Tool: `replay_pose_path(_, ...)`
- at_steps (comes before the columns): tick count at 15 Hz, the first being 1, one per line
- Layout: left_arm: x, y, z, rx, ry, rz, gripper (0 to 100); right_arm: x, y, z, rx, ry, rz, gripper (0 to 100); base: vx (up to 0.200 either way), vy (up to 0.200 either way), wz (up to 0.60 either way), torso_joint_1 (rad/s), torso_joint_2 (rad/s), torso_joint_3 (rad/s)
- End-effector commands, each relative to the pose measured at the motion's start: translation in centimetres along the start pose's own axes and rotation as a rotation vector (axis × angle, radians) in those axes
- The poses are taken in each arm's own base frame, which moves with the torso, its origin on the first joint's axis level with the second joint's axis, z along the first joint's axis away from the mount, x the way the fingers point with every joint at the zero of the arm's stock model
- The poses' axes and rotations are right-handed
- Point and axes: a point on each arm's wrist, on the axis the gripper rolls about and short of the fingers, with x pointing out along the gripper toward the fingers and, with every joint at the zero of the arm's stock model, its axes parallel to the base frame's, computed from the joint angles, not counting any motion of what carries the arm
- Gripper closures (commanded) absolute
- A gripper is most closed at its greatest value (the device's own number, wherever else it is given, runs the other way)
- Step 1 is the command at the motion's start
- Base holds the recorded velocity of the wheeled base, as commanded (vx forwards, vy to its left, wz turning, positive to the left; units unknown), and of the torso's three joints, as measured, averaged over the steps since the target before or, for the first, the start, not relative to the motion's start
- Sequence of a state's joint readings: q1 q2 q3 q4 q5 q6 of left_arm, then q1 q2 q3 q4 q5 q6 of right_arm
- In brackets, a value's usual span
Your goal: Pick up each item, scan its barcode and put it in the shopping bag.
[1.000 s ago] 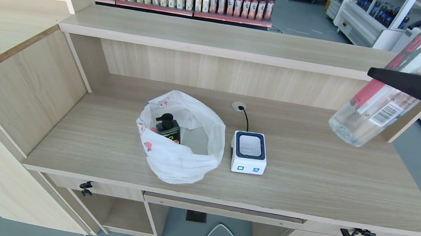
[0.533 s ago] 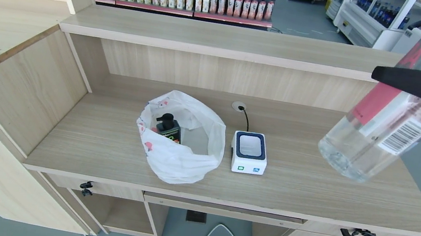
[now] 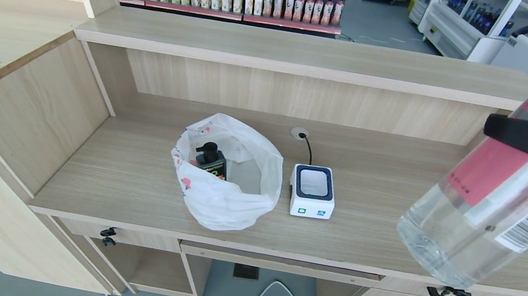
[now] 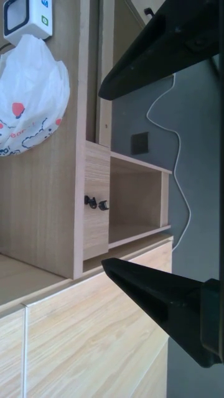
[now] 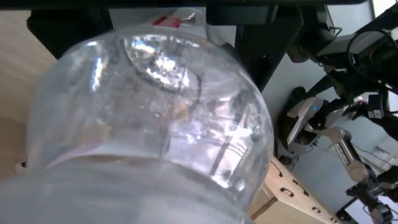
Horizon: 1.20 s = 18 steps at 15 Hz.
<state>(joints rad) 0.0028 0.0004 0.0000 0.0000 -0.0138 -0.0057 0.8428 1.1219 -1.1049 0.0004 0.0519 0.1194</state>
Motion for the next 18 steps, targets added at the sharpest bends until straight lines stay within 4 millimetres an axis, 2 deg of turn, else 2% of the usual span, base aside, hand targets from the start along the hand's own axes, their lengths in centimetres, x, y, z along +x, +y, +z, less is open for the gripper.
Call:
replay_pose_path(1, 0.0, 0.0, 0.0, 0.000, 0.000, 0.000, 0, -0.1, 0.5, 0.6, 0.000, -0.019, 0.030, 100, 0.000, 0.000, 0.00, 0.000, 0.00, 0.000)
replay_pose_path(5, 0.0, 0.0, 0.0, 0.000, 0.000, 0.000, 0, -0.6, 1.4, 2.2, 0.016, -0.012, 0.077, 100, 0.000, 0.000, 0.00, 0.000, 0.00, 0.000)
replay_pose_path(18, 0.0, 0.0, 0.0, 0.000, 0.000, 0.000, 0, -1.2, 1.4, 2.4, 0.014, -0.027, 0.080, 100, 0.000, 0.000, 0.00, 0.000, 0.00, 0.000)
